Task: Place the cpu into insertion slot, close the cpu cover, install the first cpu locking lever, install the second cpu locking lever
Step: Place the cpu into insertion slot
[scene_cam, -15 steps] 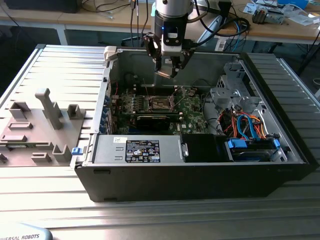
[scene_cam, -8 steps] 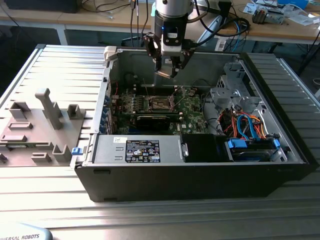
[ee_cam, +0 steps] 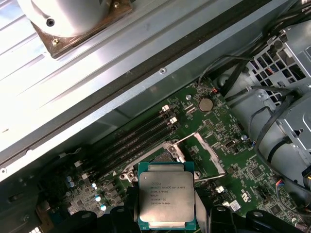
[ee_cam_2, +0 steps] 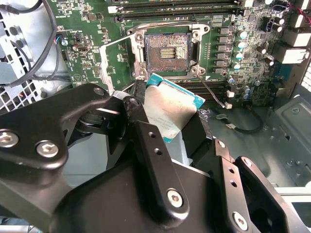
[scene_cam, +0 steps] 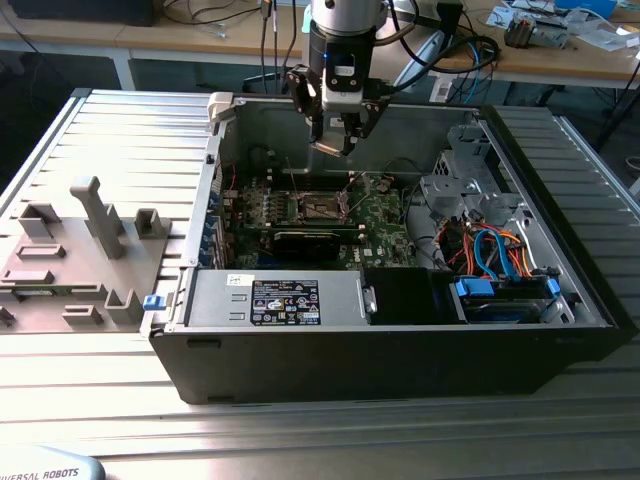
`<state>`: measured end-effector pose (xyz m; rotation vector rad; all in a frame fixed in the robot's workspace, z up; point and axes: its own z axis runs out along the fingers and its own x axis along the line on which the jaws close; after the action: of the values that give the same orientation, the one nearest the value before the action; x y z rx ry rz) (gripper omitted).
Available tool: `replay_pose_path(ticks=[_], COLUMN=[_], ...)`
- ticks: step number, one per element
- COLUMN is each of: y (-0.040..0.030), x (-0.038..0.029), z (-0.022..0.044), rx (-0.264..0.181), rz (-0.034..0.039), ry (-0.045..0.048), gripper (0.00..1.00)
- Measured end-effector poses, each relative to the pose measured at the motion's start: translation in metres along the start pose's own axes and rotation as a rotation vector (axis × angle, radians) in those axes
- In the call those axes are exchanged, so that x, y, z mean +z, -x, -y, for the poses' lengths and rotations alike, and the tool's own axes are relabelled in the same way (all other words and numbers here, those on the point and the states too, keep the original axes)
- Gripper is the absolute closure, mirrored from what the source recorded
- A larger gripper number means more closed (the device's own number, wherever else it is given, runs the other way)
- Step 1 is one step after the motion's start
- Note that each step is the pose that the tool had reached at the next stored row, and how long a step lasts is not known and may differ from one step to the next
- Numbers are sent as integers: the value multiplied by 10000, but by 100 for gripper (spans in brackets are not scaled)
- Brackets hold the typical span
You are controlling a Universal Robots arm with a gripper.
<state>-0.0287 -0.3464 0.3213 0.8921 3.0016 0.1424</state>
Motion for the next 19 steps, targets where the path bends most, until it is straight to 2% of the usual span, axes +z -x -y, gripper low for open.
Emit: replay_pose_path(ticks=[19], y=[0], x=[0], z=[0], rx=[87], rz=[7], ry=[2], gripper=[46])
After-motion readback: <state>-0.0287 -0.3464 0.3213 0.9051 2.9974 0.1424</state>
